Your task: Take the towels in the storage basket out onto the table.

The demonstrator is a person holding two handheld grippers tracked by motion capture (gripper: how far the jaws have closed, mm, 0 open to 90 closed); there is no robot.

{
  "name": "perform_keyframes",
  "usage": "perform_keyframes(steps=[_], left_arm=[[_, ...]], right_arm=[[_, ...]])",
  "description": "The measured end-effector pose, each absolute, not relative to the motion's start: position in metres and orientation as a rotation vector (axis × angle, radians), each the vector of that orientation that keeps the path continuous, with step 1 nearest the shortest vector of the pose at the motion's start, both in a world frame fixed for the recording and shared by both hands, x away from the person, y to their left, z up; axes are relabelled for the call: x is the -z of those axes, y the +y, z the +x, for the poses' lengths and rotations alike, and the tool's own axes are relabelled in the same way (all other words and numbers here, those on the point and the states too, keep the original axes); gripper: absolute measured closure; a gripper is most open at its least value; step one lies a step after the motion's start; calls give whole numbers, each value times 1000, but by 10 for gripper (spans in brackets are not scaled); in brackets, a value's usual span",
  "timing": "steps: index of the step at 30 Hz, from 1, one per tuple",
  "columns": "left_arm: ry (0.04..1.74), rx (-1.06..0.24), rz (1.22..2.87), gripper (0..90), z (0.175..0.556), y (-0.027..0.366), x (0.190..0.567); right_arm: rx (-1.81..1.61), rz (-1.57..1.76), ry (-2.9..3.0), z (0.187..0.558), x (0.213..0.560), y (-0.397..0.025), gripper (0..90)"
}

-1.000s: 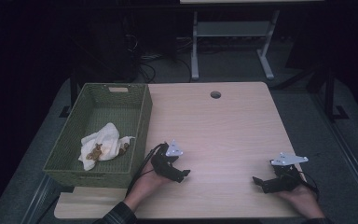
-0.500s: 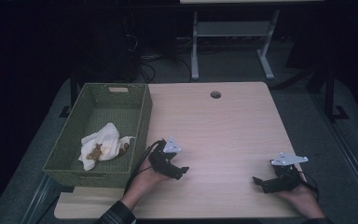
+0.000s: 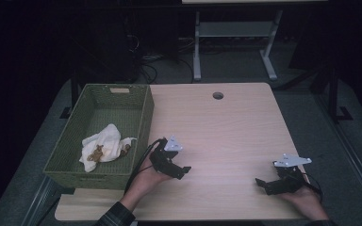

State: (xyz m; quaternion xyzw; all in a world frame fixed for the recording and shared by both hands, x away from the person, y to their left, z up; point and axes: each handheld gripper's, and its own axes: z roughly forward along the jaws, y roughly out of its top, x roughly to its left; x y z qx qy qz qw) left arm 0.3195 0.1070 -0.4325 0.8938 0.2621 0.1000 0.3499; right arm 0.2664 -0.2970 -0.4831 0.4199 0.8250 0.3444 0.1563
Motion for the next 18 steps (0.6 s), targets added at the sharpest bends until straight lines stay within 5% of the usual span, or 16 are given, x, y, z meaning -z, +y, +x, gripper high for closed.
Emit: perform_keyframes(steps=[18], left_arm=[[680,-229,2307,132,325,107,411]], right_arm=[[-986,1203,2362,266,483,-297,7]])
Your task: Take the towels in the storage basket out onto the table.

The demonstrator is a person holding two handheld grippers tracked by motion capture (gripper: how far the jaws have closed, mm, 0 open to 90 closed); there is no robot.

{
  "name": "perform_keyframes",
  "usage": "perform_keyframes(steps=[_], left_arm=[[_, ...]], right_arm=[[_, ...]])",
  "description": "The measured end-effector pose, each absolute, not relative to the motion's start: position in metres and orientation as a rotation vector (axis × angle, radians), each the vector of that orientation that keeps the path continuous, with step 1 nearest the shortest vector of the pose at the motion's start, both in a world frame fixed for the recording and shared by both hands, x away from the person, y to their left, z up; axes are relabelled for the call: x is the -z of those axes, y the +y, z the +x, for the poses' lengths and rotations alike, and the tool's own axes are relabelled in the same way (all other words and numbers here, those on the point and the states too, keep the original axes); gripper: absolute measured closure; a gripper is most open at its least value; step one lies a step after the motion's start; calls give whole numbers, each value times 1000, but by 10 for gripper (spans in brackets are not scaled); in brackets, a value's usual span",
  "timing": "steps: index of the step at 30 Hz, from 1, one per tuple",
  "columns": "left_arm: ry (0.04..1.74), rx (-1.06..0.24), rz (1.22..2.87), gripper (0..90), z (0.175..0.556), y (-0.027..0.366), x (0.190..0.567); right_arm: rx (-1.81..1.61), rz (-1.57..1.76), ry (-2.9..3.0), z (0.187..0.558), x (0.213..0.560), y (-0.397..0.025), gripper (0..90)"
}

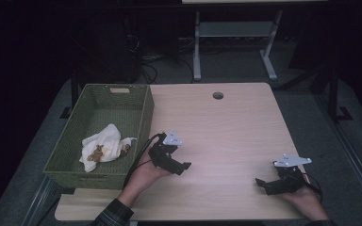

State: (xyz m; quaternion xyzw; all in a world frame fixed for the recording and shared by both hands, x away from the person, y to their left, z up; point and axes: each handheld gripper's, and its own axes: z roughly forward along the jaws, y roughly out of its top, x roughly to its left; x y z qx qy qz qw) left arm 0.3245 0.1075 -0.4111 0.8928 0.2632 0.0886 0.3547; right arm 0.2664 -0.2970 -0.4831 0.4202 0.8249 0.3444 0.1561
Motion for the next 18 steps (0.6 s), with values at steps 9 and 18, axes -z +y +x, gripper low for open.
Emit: perform_keyframes(steps=[9,18], left_arm=[[671,-218,2310,131,326,108,401],[656,-196,2296,131,329,109,392]], right_arm=[[-986,1198,2360,267,483,-297,7],[-987,1199,2360,267,483,-297,7]])
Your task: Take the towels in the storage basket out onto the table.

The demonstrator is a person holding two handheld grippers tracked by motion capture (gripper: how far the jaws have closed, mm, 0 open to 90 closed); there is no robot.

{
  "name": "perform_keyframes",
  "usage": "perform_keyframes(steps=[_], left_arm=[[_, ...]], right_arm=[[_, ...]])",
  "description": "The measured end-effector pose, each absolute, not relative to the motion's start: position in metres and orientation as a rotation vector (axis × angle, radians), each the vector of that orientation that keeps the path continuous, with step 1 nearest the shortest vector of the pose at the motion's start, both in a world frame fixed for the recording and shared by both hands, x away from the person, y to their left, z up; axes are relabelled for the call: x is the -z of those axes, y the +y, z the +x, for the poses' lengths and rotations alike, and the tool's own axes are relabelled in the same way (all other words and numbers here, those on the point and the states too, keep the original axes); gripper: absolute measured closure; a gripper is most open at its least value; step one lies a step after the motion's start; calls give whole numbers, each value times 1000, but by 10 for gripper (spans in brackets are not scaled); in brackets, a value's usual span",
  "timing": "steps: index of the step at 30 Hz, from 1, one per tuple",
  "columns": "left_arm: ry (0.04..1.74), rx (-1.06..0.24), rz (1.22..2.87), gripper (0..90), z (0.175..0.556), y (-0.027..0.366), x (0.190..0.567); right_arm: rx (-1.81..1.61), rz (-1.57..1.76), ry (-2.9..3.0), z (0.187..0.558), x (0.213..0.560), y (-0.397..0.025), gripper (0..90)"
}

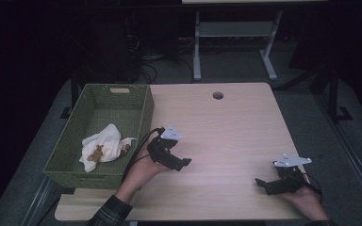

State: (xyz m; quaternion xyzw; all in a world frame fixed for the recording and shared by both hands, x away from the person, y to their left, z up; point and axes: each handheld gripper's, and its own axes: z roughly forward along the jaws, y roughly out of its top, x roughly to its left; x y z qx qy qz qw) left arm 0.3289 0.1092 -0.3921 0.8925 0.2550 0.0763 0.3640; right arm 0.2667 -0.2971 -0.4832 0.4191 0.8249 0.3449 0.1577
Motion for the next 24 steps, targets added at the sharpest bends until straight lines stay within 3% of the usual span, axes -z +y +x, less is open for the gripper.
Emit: perform_keyframes(steps=[24], left_arm=[[667,-200,2274,134,339,131,362]], right_arm=[[-987,1197,2361,267,483,-297,7]])
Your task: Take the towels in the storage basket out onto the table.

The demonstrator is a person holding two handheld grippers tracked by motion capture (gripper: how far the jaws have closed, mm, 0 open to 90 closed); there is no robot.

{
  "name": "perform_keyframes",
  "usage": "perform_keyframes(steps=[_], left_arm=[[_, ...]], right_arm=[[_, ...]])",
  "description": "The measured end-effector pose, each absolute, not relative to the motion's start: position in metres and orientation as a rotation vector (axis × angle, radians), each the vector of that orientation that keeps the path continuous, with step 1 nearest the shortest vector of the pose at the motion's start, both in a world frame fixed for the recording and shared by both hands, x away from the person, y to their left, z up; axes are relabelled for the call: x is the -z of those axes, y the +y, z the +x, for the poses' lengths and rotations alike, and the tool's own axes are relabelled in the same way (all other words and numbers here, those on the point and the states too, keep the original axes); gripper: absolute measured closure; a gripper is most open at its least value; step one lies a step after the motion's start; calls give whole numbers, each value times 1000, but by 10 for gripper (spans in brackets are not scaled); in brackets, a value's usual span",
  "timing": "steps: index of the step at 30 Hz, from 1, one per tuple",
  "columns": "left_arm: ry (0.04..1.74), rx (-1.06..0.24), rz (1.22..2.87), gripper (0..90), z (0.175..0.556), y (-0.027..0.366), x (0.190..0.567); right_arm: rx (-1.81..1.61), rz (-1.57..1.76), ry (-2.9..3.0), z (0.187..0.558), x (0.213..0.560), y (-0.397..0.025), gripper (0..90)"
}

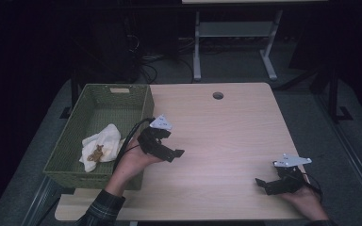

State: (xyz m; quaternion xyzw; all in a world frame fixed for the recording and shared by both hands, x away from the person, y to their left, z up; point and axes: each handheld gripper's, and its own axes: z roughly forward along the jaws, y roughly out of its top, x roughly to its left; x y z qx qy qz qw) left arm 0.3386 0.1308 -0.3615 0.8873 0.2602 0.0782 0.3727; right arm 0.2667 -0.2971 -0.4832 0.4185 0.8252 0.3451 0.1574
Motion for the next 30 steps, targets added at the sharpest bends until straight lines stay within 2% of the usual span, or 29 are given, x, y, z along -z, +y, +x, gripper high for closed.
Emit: perform_keyframes(steps=[30], left_arm=[[716,-228,2254,134,341,181,339]], right_arm=[[-987,1198,2361,267,483,-297,7]])
